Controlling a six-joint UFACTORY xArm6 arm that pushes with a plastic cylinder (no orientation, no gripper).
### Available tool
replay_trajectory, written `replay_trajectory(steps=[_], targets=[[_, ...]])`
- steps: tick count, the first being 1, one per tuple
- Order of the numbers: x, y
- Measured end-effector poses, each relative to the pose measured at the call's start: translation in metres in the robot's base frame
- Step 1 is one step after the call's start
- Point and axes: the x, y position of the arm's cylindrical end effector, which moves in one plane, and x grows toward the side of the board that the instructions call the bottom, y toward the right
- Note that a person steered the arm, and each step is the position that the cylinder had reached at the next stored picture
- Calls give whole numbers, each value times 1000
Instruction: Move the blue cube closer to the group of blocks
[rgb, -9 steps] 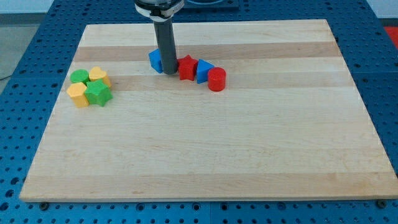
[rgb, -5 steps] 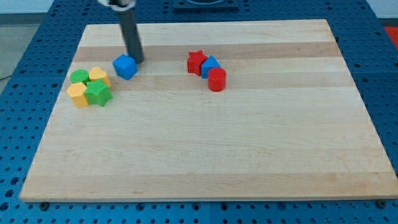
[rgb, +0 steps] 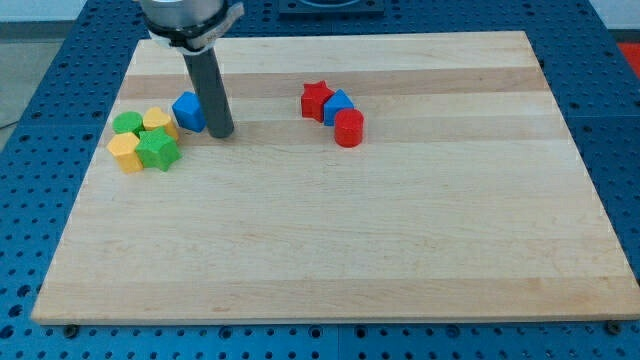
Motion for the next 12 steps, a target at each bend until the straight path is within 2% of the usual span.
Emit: replay_trajectory(steps=[2,4,5,6,8,10,11,12], targets=[[-32,-35],[-34,-60],[-34,-58],[-52,-45],[-76,-57],[-58,-100],[-62,-98],[-77,-56]])
